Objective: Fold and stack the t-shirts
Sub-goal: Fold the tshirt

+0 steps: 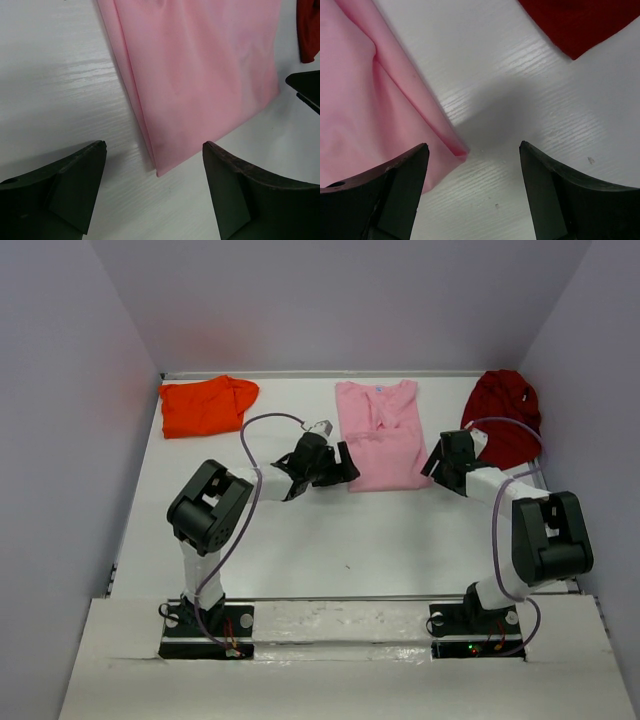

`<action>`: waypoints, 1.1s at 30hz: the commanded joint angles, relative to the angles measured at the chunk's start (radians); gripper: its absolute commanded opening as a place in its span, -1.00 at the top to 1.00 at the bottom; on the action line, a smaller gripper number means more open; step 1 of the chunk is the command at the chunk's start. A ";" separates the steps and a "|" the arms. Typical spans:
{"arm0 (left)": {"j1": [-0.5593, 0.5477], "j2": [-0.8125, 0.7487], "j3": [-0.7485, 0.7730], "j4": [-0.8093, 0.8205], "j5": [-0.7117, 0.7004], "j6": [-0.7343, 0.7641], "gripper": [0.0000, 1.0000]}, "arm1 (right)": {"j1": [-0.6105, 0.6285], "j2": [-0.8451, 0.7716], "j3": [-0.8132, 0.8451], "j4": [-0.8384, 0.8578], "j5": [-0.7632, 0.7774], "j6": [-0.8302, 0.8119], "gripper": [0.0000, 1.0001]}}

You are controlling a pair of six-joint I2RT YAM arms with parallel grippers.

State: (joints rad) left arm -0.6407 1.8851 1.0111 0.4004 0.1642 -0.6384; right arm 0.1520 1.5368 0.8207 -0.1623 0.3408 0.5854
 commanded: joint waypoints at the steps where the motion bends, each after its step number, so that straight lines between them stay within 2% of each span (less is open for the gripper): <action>1: -0.016 0.020 0.046 0.020 0.046 -0.053 -0.75 | 0.011 0.016 0.015 0.061 -0.025 0.002 -0.57; 15: -0.042 0.017 0.026 -0.029 0.023 -0.079 -0.67 | 0.011 -0.010 0.006 0.084 -0.102 -0.010 -0.53; 22: -0.073 0.013 0.026 -0.057 0.024 -0.090 -0.65 | 0.011 0.037 -0.006 0.119 -0.206 -0.005 -0.50; 29: -0.096 -0.014 0.037 -0.149 -0.006 -0.069 -0.61 | 0.011 0.071 0.006 0.141 -0.214 -0.009 -0.50; 33: -0.096 -0.006 0.026 -0.155 -0.026 -0.063 -0.56 | 0.011 0.094 0.015 0.153 -0.217 -0.012 -0.40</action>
State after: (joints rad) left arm -0.7322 1.9068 1.0405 0.3317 0.1673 -0.7200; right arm 0.1581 1.6142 0.8200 -0.0601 0.1413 0.5816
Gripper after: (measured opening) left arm 0.795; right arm 0.728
